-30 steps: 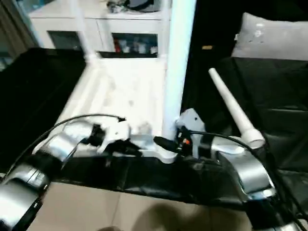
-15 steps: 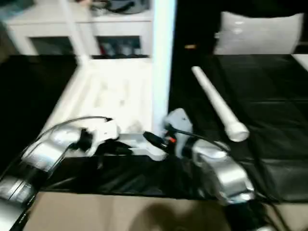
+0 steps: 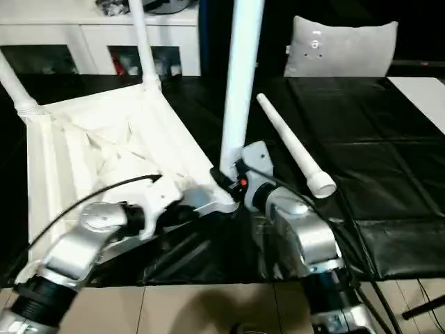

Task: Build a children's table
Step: Rotate leg to tighten

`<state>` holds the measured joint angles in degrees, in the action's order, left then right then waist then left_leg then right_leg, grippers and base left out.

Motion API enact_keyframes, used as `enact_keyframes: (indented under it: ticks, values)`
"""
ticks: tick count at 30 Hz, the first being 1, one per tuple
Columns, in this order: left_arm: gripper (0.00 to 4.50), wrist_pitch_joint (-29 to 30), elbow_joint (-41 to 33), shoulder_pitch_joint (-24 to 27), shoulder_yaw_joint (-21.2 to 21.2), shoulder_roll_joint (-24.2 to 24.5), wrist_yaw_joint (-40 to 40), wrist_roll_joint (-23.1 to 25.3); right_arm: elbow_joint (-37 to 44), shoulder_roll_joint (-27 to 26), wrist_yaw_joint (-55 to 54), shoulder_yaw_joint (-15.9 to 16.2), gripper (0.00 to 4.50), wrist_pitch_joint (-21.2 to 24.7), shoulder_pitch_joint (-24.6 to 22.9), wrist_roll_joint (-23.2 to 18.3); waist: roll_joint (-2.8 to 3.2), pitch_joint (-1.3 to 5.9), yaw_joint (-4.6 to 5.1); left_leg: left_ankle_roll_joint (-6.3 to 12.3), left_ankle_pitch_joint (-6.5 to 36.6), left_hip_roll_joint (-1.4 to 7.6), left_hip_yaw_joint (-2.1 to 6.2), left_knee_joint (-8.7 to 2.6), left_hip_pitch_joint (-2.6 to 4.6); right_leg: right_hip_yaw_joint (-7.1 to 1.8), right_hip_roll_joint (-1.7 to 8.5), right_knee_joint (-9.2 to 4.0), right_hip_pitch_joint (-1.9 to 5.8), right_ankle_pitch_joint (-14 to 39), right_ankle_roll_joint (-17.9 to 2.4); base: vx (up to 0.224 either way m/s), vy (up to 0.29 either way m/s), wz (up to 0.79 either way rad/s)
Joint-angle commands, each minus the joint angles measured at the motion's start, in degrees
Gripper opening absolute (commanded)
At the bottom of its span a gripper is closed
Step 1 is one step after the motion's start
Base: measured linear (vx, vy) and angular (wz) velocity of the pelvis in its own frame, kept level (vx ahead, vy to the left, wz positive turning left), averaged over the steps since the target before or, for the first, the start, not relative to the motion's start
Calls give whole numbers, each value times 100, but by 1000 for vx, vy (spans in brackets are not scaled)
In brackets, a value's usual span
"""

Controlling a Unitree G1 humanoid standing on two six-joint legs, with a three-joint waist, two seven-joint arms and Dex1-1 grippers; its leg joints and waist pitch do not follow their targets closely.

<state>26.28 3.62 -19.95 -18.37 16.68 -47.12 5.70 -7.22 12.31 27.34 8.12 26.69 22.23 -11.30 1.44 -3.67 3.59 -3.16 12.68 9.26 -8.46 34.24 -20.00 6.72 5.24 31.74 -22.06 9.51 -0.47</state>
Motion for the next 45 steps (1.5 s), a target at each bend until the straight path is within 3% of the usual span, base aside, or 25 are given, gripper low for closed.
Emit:
enact_keyframes:
  ticks: [1,4,9,10,13,14,15,16,17,18,20,21,23,26,27,29,31,34,36,37,45]
  values:
    - [0,72,-377,-158,-170,63,-117,-4,-879,-96,-109,171,190,309,-226,193,35,169,-69,35,2642,356,228,-583,-71,-316,445,-505,131,3400,-587,0,0,0]
    - [0,116,-333,-193,-141,167,-171,-20,-978,-127,-100,167,190,231,-170,199,74,169,-59,-9,2744,352,237,-581,-62,-305,448,-506,127,3433,-595,0,0,0]
    - [0,181,-235,-257,-123,251,-268,-66,-1145,-210,-63,75,190,23,-82,142,81,161,-9,-53,2988,351,261,-588,-51,-284,447,-522,116,3564,-561,0,0,0]
    - [0,207,-201,-283,-127,278,-267,-66,-1183,-220,-63,63,246,-3,-61,149,84,158,0,-54,3034,344,269,-583,-51,-276,454,-530,113,3642,-541,0,0,0]
    - [0,206,-128,-339,-133,305,-258,-67,-1220,-213,-90,5,261,-20,-48,148,97,172,3,-53,3082,338,269,-570,-19,-273,455,-558,87,3720,-514,0,0,0]
    - [0,204,-114,-350,-133,308,-256,-74,-1227,-206,-105,-3,261,-21,-47,161,75,201,-24,-25,2877,333,242,-553,-17,-306,460,-542,93,3486,-609,0,0,0]
    - [0,181,-87,-369,-131,318,-259,-77,-1219,-169,-34,19,291,-40,-59,164,84,215,-44,-11,2729,345,242,-557,-41,-325,463,-503,116,3290,-688,0,0,0]
    - [0,166,-69,-381,-131,325,-262,-77,-1214,-144,23,38,301,-56,-67,164,86,217,-66,42,2495,365,232,-574,-105,-335,445,-444,149,2906,-816,0,0,0]
    - [0,74,20,-421,-134,365,-269,-49,-1161,-93,154,20,301,-134,-117,117,122,218,-105,66,2401,375,213,-569,-103,-338,448,-444,150,2789,-874,0,0,0]
    - [0,59,34,-426,-133,371,-271,-45,-1150,-80,169,25,305,-153,-125,121,106,233,-118,73,2333,372,196,-558,-91,-348,443,-440,145,2684,-908,0,0,0]
    - [0,-69,159,-484,-139,437,-309,-19,-1055,29,313,40,336,-301,-209,140,134,279,-213,147,1782,374,163,-539,-135,-376,450,-349,207,2005,-1122,0,0,0]
    - [0,-98,193,-502,-138,457,-324,-18,-1010,59,381,37,343,-325,-242,115,115,277,-223,183,1669,377,152,-540,-141,-370,432,-348,213,1872,-1151,0,0,0]
    - [0,-174,282,-546,-123,507,-369,-26,-832,170,569,20,356,-427,-373,48,137,340,-337,305,1166,368,96,-477,-112,-382,431,-276,235,1240,-1336,0,0,0]
    - [0,-235,373,-594,-122,560,-404,-48,-613,278,737,-31,387,-504,-521,-37,150,352,-417,508,584,386,78,-445,-129,-366,408,-190,271,589,-1509,0,0,0]
    - [0,-300,447,-628,-137,594,-442,-45,-467,367,872,-68,393,-294,-592,-155,182,351,-435,524,551,386,74,-442,-123,-365,407,-186,267,568,-1528,0,0,0]
    - [0,-424,560,-676,-166,641,-524,-41,-275,526,1106,-115,412,-141,-696,-300,187,338,-468,511,720,394,70,-460,-103,-361,390,-199,275,688,-1549,0,0,0]
    - [0,-592,686,-733,-221,707,-674,-59,-166,729,1440,-180,424,-470,-803,-374,162,326,-493,468,913,390,57,-461,-98,-362,390,-239,282,985,-1442,0,0,0]
    - [0,-882,861,-819,-326,831,-941,-65,-151,1006,1790,-317,443,-911,-841,-403,194,325,-535,439,964,378,51,-459,-110,-359,416,-277,283,1394,-1301,0,0,0]
    - [0,-1025,960,-870,-381,887,-1070,-55,-112,1180,2020,-382,443,-957,-823,-456,162,333,-534,468,921,371,41,-447,-104,-351,406,-286,281,1472,-1253,0,0,0]
    - [0,-1108,1011,-898,-415,911,-1137,-45,-90,1258,2138,-401,443,-998,-806,-475,192,331,-553,519,893,368,36,-435,-93,-349,404,-298,270,1537,-1236,0,0,0]
    - [0,-2137,1361,-1057,-774,1157,-2027,-73,134,1803,3193,-269,443,-1081,-545,-689,218,392,-641,784,453,381,30,-373,-84,-331,381,-202,267,889,-1418,0,0,0]
